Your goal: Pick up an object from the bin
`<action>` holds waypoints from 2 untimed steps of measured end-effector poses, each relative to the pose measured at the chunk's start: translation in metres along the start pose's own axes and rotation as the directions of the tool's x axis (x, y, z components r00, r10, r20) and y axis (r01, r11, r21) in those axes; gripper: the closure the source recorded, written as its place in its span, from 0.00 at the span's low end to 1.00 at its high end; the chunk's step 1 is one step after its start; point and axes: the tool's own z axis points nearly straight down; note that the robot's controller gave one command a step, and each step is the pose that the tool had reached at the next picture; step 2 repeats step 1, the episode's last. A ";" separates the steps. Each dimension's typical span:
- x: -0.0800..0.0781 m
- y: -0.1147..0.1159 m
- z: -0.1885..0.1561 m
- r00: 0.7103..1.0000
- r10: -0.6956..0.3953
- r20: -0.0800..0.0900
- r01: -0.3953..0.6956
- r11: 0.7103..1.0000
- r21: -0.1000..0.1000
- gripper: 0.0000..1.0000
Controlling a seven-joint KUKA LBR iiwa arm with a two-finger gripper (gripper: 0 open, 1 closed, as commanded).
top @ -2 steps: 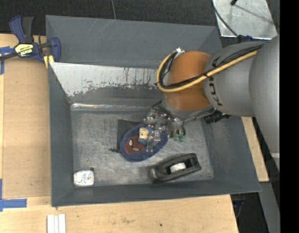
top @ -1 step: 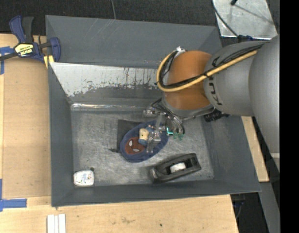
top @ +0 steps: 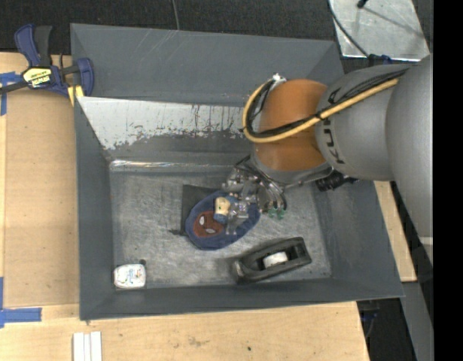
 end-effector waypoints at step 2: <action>-0.004 -0.003 -0.153 0.974 -0.225 0.016 0.225 0.974 0.001 1.00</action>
Offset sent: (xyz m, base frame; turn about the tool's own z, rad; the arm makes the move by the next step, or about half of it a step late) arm 0.0020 -0.0025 0.1478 -0.2268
